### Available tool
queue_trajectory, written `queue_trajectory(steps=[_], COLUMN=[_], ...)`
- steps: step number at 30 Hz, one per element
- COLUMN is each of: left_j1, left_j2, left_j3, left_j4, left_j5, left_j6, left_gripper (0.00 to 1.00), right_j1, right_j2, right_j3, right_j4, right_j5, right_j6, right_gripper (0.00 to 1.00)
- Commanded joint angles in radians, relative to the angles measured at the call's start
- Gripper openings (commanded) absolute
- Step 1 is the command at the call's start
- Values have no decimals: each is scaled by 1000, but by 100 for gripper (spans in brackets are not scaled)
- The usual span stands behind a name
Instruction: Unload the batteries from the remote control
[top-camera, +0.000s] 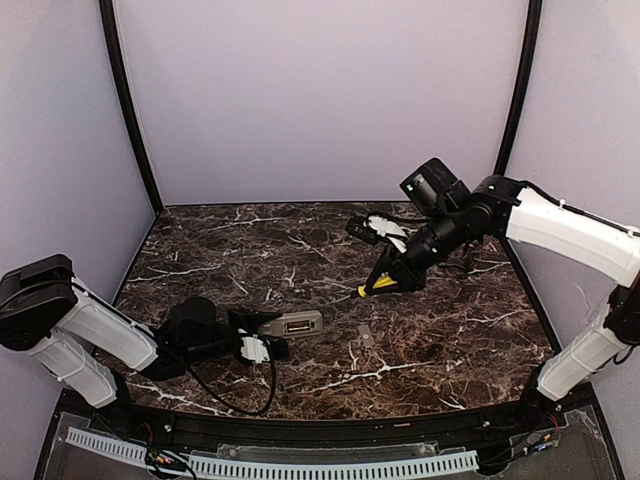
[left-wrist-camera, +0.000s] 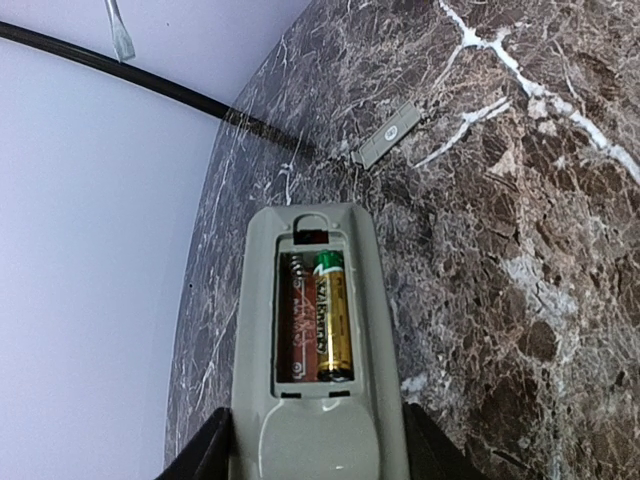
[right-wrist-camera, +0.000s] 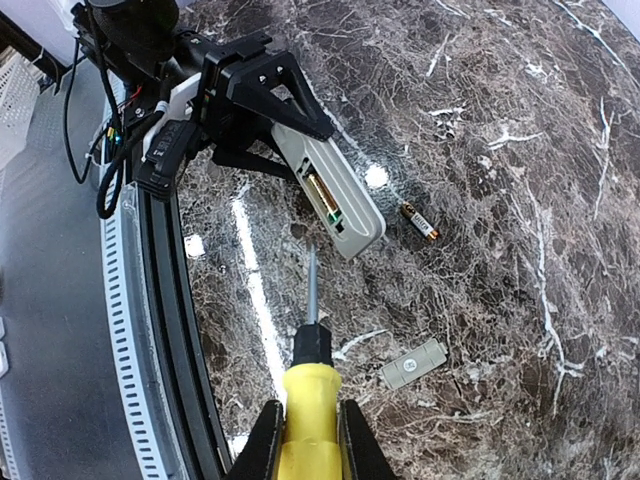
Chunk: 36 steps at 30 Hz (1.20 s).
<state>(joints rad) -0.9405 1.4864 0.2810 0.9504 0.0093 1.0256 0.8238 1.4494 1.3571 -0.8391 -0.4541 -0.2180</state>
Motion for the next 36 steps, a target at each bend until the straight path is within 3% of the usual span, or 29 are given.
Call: queue_trajectory(steps=[1,13,36], left_j1=[-2,-13,-63], left_j2=[16,159,247], left_j3=[-4,-19,-29], left_j4=[118,299,366], left_j5=[89,91,20], left_j6=[17,77,172], left_gripper=[1,0,0], right_j1=[8,132,257], right_j2=[35,210,385], right_j3=[79,204,341], right_j4=[-52,-115,-184], right_j5=[-40,147,315], right_j6=[-91,-169,-124], right_gripper=[0,0,0])
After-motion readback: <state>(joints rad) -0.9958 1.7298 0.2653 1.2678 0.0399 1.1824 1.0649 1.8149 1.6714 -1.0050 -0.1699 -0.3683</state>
